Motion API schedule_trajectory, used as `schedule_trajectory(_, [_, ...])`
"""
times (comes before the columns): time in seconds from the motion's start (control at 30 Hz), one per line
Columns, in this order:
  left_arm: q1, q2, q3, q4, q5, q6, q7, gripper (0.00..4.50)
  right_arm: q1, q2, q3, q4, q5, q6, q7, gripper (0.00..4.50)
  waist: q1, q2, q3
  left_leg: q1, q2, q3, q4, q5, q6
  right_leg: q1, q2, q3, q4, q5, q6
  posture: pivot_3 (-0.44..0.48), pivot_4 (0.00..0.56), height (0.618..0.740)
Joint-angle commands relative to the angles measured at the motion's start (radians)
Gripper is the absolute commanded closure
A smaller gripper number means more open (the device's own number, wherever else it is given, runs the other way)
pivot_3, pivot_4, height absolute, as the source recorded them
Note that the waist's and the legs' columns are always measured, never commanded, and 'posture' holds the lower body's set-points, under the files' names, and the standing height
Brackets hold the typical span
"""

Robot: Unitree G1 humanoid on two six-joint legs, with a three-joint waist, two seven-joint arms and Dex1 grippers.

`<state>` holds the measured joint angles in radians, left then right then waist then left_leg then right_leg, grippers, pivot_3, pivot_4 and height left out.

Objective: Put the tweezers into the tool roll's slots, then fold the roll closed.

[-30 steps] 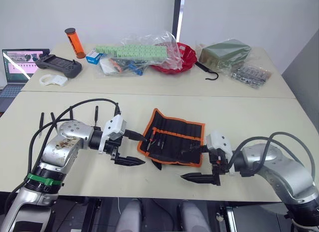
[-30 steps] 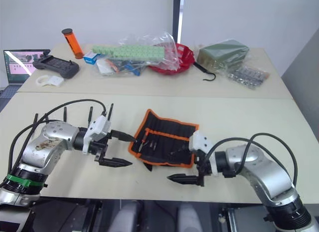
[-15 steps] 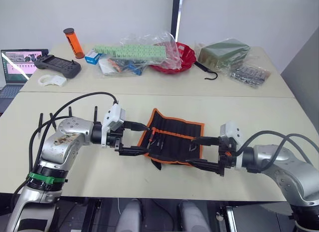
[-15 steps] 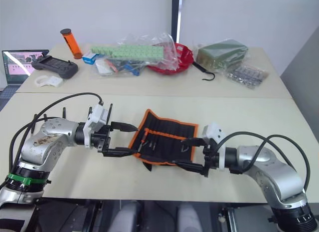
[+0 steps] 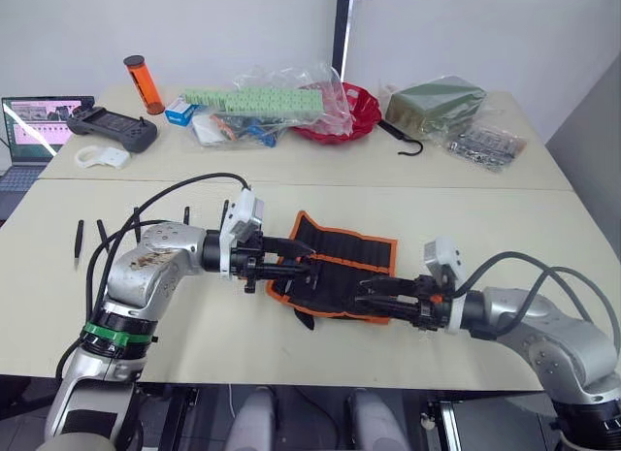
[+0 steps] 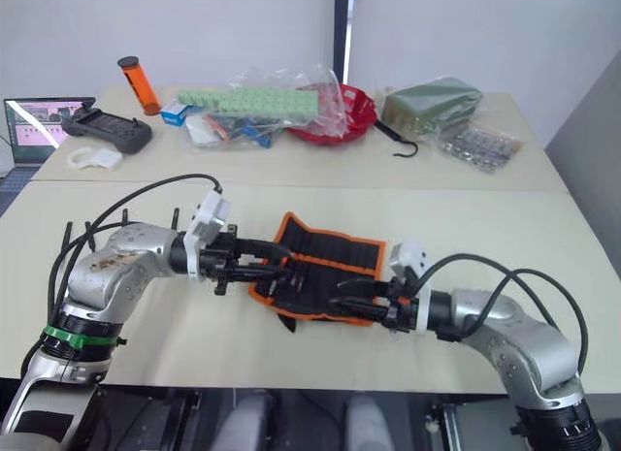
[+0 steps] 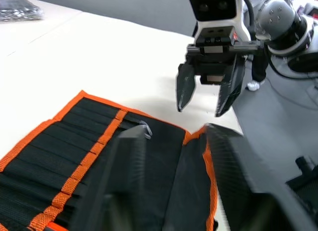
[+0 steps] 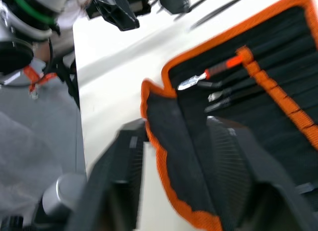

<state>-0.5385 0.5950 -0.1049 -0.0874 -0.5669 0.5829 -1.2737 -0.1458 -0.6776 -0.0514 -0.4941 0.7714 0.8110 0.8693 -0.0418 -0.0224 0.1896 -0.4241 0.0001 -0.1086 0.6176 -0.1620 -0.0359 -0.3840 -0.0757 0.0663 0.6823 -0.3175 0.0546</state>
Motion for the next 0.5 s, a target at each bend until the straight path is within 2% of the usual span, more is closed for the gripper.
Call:
schedule_trajectory(0.03, [-0.008,-0.012,-0.015,0.000,0.022,-0.022,0.018,3.74,-0.037,0.012,0.027,0.017,-0.024,-0.003,-0.034,3.88,0.001,0.000,0.000,0.000,0.000,0.000,0.000,0.000,0.000,0.000,0.000,0.000,0.000,0.000,0.000,0.000,0.150,0.740])
schedule_trajectory(0.1, [-0.005,-0.018,-0.030,0.003,0.040,-0.032,0.023,4.37,-0.047,0.019,0.045,0.028,-0.039,-0.012,-0.041,4.47,0.001,0.000,0.000,0.000,0.000,0.000,0.000,0.000,0.000,0.000,0.000,0.000,0.000,0.000,0.000,0.000,0.150,0.740])
schedule_trajectory(0.23, [0.013,-0.005,-0.030,-0.015,0.046,-0.043,0.016,4.45,-0.045,0.032,0.035,0.028,-0.017,-0.008,-0.039,4.49,0.003,0.000,0.000,0.000,-0.001,0.000,0.000,0.000,0.000,0.000,-0.001,0.000,0.000,0.000,0.000,0.000,0.150,0.740])
schedule_trajectory(0.3, [0.018,0.010,-0.014,-0.014,0.036,-0.034,0.012,3.88,-0.042,0.039,0.002,0.029,0.045,0.048,-0.055,4.50,0.002,0.000,0.000,0.000,-0.001,0.000,0.000,0.000,0.000,0.000,-0.001,0.000,0.000,0.000,0.000,0.000,0.150,0.740])
schedule_trajectory(0.37, [0.031,0.035,-0.005,-0.019,0.019,-0.025,-0.015,3.24,-0.041,0.023,-0.011,0.022,0.080,0.081,-0.045,3.94,0.002,0.000,0.000,0.000,0.000,0.000,0.000,0.000,0.000,0.000,0.000,0.000,0.000,0.000,0.000,0.000,0.150,0.740])
schedule_trajectory(0.5, [0.066,0.075,-0.027,-0.023,0.075,-0.124,-0.055,2.03,-0.033,-0.041,0.025,-0.012,0.015,0.043,-0.009,2.73,0.002,0.000,0.000,0.000,0.000,0.000,0.000,0.000,0.000,0.000,0.000,0.000,0.000,0.000,0.000,0.000,0.150,0.740])
